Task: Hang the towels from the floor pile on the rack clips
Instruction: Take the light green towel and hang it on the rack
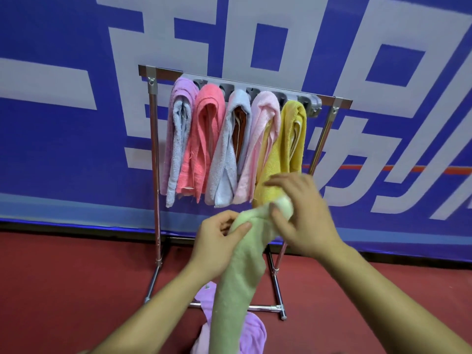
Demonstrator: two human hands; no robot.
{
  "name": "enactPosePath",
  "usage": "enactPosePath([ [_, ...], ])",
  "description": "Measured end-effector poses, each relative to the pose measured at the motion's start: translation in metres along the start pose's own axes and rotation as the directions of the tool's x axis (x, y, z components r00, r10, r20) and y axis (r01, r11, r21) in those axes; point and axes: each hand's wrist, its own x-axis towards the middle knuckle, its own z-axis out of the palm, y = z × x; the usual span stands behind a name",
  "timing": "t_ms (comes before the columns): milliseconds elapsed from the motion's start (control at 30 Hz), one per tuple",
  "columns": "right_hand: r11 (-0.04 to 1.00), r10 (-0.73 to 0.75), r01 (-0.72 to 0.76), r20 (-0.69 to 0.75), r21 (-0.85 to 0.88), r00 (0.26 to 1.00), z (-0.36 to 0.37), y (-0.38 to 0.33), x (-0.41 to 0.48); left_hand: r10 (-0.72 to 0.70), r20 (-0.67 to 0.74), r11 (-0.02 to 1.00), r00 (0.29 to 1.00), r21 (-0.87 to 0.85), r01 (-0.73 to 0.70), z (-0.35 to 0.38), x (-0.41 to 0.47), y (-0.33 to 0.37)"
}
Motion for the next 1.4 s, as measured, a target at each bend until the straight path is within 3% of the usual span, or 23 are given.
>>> enactPosePath([
  [33, 0.996, -0.084, 0.080, 0.113, 0.033, 0.990, 0.004, -0.004, -0.003, 0.005, 0.032, 0.999, 0.999, 0.037, -0.006, 0.002, 0.002, 0.003],
  [100, 0.990, -0.062, 0.022, 0.284, 0.141, 0.957, 0.017, -0.006, -0.007, 0.000, 0.079, 0.998, 0.997, 0.068, -0.006, 0.003, 0.003, 0.008],
  [167, 0.983, 0.015, -0.077, 0.349, 0.166, 0.937, 0.026, -0.003, -0.006, -0.031, 0.101, 0.999, 0.994, 0.033, 0.028, 0.001, 0.001, 0.011],
  [300, 0.988, -0.009, -0.054, 0.409, 0.142, 0.913, 0.039, -0.001, -0.002, -0.120, 0.090, 0.993, 0.989, 0.005, 0.120, -0.016, -0.008, 0.006],
  [400, 0.977, -0.080, -0.003, 0.378, 0.214, 0.922, 0.048, -0.007, 0.000, -0.163, 0.110, 0.986, 0.981, -0.025, 0.167, -0.031, -0.016, -0.004],
  [500, 0.951, -0.090, 0.011, 0.242, 0.308, 0.966, 0.049, -0.013, 0.010, -0.179, 0.117, 0.982, 0.977, -0.037, 0.184, -0.043, -0.028, -0.020],
  [633, 0.938, 0.046, -0.066, 0.068, 0.341, 0.997, 0.036, -0.008, 0.028, -0.124, 0.055, 0.992, 0.991, 0.005, 0.124, -0.054, -0.040, -0.037],
  [733, 0.972, 0.139, -0.138, 0.009, 0.192, 0.990, 0.025, 0.007, 0.034, -0.072, 0.006, 0.997, 0.997, 0.025, 0.072, -0.057, -0.036, -0.035],
  [833, 0.964, 0.264, -0.265, 0.069, 0.017, 0.962, 0.017, 0.019, 0.027, -0.024, 0.000, 0.997, 1.000, 0.073, 0.024, -0.055, -0.023, -0.025],
  [933, 0.981, 0.194, -0.194, 0.152, -0.011, 0.969, 0.014, 0.023, 0.013, 0.004, 0.033, 0.992, 0.999, 0.125, -0.008, -0.049, -0.008, -0.015],
  [1033, 0.973, 0.086, -0.146, 0.306, 0.179, 0.948, 0.030, 0.013, 0.000, 0.021, 0.121, 0.976, 0.992, 0.212, -0.046, -0.037, 0.004, -0.008],
  [1133, 0.860, 0.094, -0.314, 0.480, 0.403, 0.872, 0.055, 0.001, -0.012, 0.025, 0.153, 0.959, 0.988, 0.276, -0.067, -0.027, 0.009, -0.002],
  [1233, 0.832, 0.130, -0.350, 0.462, 0.431, 0.877, 0.068, 0.000, -0.020, -0.003, 0.142, 0.957, 0.990, 0.288, -0.038, -0.031, 0.007, 0.001],
  [1400, 0.823, 0.176, -0.322, 0.331, 0.467, 0.927, 0.062, -0.010, -0.013, -0.109, 0.142, 0.989, 0.984, 0.119, 0.092, -0.046, -0.007, 0.003],
])
